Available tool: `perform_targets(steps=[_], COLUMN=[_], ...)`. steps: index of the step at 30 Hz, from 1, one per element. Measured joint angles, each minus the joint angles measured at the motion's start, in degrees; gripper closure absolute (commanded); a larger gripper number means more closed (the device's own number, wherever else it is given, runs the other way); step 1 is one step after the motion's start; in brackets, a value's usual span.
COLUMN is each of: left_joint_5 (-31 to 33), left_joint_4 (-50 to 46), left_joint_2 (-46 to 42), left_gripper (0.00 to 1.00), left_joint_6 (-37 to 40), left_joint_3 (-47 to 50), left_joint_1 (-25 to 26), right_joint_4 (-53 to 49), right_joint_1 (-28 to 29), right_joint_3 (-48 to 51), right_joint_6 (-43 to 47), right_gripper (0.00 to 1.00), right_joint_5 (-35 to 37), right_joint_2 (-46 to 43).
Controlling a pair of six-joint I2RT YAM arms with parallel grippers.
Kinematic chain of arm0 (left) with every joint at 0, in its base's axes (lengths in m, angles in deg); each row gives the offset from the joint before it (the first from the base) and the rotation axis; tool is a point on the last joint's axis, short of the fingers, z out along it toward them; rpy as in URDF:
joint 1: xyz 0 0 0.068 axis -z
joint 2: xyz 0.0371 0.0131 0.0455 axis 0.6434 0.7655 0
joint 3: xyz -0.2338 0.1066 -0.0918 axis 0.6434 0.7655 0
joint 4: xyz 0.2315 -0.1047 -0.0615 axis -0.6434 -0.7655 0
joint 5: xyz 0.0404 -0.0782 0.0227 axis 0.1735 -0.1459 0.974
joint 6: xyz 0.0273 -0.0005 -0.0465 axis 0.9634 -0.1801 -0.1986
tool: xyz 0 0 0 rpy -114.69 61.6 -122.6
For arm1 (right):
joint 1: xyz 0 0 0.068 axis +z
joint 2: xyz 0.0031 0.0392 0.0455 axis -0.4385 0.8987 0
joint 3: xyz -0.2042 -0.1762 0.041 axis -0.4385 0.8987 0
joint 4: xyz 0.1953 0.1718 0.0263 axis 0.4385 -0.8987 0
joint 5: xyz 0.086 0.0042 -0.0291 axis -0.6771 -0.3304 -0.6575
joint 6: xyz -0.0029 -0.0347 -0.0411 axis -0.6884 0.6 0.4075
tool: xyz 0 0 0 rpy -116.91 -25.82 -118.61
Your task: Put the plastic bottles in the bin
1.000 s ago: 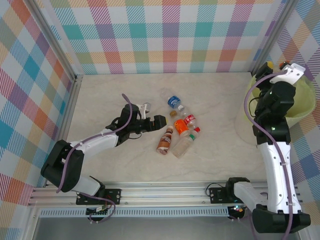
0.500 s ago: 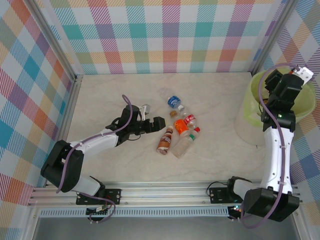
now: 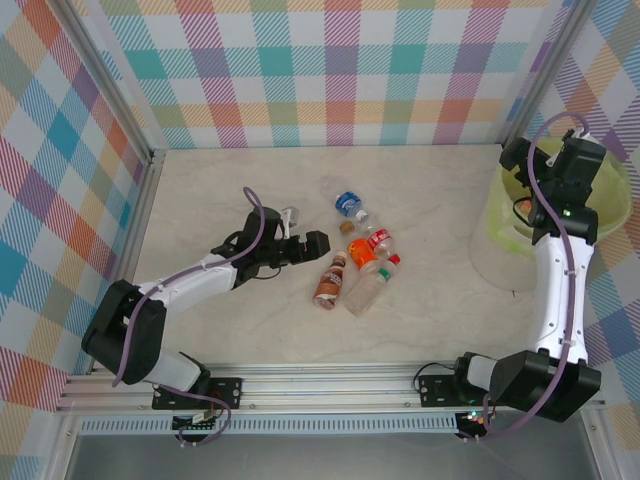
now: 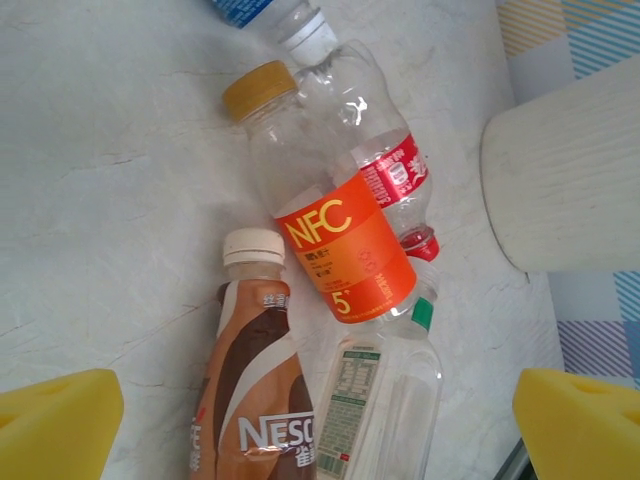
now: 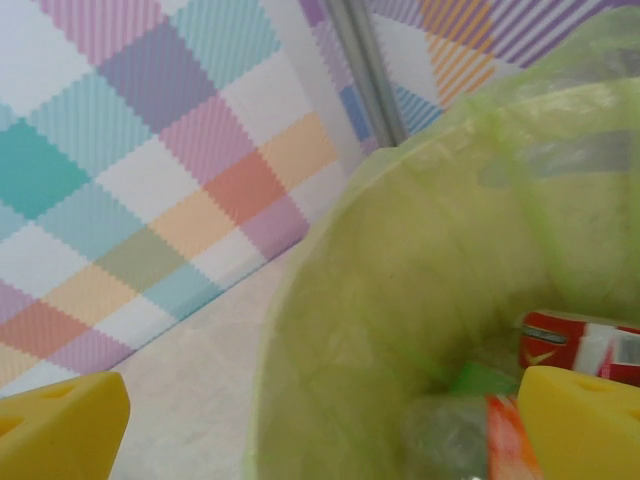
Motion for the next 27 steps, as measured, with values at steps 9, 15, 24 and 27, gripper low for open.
perform_targets(steps=[9,15,24,27], left_joint_5=[3.7,8.0,14.5,15.6], left_joint_4=[-3.3,-6.5,-14.1,-17.8], left_joint_2=[0.7,0.7,0.4,-0.3], left_gripper=[0.00,0.00,0.00,0.00], left_joint_6=[0.0,2.4,7.3,8.9], left_joint_3=[-0.9,-2.0,-4.1,-4.1], left_joint_1=[0.6,3.2,8.8,11.4], right_joint_4=[1.3,2.8,5.0,6.1], right_joint_1=[9.3,19.3,26.8,27.9], right_joint_3=[0.7,2.5,7.7,10.1], right_joint_6=[0.8,2.0,-0.3,-1.0], right_gripper=[0.00,0.00,0.00,0.00], right_joint_5=[-19.1,-21.6,-20.5,-19.6], right_joint_2=[-3.4,-2.8,-1.1,-1.5])
